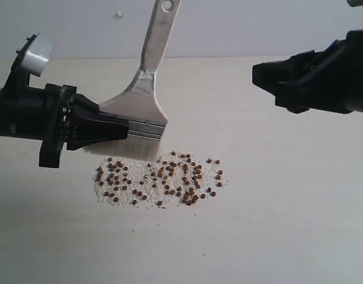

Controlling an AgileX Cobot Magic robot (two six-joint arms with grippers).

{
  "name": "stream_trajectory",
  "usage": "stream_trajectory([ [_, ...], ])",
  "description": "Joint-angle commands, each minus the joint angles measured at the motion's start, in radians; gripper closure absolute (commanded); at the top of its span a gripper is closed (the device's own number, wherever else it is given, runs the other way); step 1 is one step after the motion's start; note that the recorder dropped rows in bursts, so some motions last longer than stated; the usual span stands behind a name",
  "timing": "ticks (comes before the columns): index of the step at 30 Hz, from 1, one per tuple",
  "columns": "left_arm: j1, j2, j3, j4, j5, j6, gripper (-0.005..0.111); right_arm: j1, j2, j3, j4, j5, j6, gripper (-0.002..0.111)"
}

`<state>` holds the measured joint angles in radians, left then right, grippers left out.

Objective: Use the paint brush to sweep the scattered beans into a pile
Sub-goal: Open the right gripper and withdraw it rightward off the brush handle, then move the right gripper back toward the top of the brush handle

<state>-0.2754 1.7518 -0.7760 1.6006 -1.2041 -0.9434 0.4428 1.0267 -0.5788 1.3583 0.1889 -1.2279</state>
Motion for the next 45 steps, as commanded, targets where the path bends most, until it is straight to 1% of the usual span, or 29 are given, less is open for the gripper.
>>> stream_trajectory([
  [1,0.021,0.057,0.005,-0.089,-0.017,0.071,0.107,0.0,0.058,-0.062,0.005,-0.03,0.001,0.064],
  [3,0.033,0.091,-0.002,-0.11,-0.017,0.101,0.107,0.0,0.075,-0.088,0.005,-0.032,0.001,0.074],
  [6,0.047,0.138,-0.033,-0.09,-0.017,0.099,0.107,0.0,0.095,-0.119,0.003,-0.03,0.001,0.088],
  [9,0.056,0.164,-0.06,-0.081,-0.017,0.086,0.107,0.0,0.124,-0.149,0.003,-0.025,-0.055,0.097],
  [11,0.056,0.166,-0.076,-0.049,-0.017,0.081,0.107,0.0,0.15,-0.165,0.003,0.001,-0.143,0.1],
  [15,0.056,0.166,-0.09,0.005,-0.017,0.069,0.107,0.0,0.211,-0.196,0.003,0.13,-0.321,0.104],
  [19,0.075,0.172,-0.09,0.015,-0.017,0.072,0.107,0.0,0.266,-0.198,0.067,0.156,-0.394,0.106],
  [21,0.077,0.18,-0.09,0.015,-0.017,0.069,0.107,0.0,0.299,-0.198,0.099,0.153,-0.422,0.106],
  [24,0.076,0.201,-0.09,0.027,-0.017,0.066,0.107,0.0,0.338,-0.198,0.203,0.185,-0.531,0.106],
  [29,0.076,0.212,-0.09,0.033,-0.017,0.066,0.107,0.0,0.387,-0.198,0.357,0.401,-0.77,0.106],
  [32,0.076,0.212,-0.09,0.037,-0.017,0.066,0.107,0.0,0.412,-0.198,0.386,0.519,-0.863,0.106],
  [35,0.076,0.212,-0.09,0.039,-0.017,0.061,0.107,0.0,0.426,-0.198,0.386,0.504,-0.88,0.106],
  [38,0.076,0.21,-0.09,0.037,-0.017,0.061,0.107,0.0,0.44,-0.198,0.386,0.398,-0.878,0.105],
  [40,0.076,0.202,-0.09,0.033,-0.017,0.061,0.107,0.0,0.442,-0.198,0.386,0.362,-0.871,0.1],
  [41,0.074,0.198,-0.09,0.031,-0.017,0.061,0.107,0.0,0.442,-0.198,0.386,0.362,-0.871,0.094],
  [44,0.062,0.19,-0.09,0.031,-0.017,0.065,0.107,0.0,0.442,-0.206,0.386,0.345,-0.875,0.074],
  [45,0.057,0.19,-0.09,0.031,-0.017,0.065,0.107,0.0,0.446,-0.214,0.386,0.302,-0.875,0.067],
])
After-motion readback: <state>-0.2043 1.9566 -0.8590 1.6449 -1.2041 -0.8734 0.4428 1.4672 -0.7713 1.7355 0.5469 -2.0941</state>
